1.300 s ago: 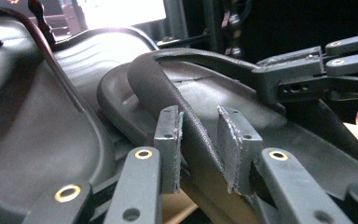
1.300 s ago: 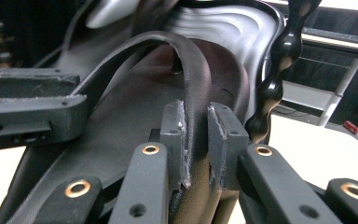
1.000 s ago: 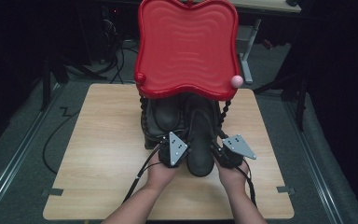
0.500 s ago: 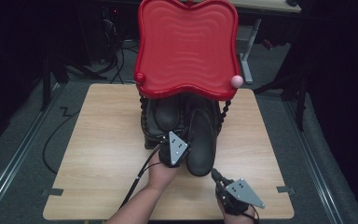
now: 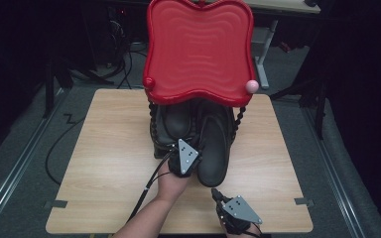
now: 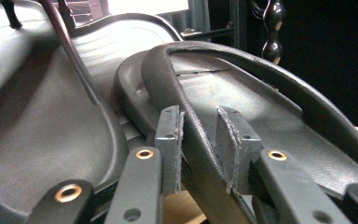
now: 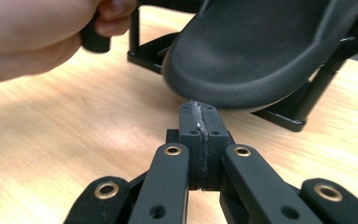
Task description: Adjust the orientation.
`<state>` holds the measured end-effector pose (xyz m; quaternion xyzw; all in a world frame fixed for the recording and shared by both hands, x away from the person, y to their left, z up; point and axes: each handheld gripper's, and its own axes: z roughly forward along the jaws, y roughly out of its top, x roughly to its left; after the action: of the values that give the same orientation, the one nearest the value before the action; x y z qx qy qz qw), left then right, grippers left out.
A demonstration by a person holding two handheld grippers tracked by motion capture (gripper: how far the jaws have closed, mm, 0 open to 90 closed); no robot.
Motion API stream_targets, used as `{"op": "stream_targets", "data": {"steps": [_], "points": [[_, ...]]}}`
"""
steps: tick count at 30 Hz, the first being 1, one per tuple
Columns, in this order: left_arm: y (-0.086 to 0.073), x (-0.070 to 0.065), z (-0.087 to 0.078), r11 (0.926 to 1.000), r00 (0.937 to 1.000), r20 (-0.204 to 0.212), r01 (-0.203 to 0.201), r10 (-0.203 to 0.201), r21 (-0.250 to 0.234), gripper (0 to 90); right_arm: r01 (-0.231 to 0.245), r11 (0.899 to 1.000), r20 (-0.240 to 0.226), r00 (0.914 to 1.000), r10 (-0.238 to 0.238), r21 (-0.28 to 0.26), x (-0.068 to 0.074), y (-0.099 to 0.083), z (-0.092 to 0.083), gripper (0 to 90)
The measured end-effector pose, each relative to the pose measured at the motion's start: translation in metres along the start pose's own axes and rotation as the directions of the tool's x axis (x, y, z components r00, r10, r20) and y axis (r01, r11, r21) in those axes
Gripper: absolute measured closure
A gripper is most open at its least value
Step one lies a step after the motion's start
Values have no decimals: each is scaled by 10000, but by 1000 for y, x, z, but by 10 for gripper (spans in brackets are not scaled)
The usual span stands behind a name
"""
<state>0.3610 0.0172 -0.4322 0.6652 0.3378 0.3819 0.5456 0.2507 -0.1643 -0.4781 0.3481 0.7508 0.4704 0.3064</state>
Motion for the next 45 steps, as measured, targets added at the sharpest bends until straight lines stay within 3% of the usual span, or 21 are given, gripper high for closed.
{"op": "stream_targets", "data": {"steps": [2,10,19,25,32,38,45], "points": [[0,0,0,10000,10000,0,19,-19,0,712,127,9999,-15,9999,-127,59,2,-1,3,897],[-2,0,0,9999,9998,148,108,-109,90,671,-125,9999,245,9996,125,-4,-6,3,11,897],[-3,-7,-2,10000,9992,398,-8,7,36,651,-736,9966,617,9952,757,-362,-30,15,24,896],[-4,-12,1,9997,9985,538,-146,135,186,647,-821,9953,799,9931,860,-512,-46,22,36,896],[-6,-11,1,9992,9985,501,-236,220,316,673,-1001,9926,771,9914,1053,-687,-43,19,23,892],[-8,-9,-10,9996,9984,485,-281,280,20,706,-982,9913,1007,9892,1069,-874,-43,20,24,897],[-19,-2,-37,10000,9985,537,-60,61,-26,822,-1026,9910,1173,9867,1123,-854,-44,20,34,897]]}}
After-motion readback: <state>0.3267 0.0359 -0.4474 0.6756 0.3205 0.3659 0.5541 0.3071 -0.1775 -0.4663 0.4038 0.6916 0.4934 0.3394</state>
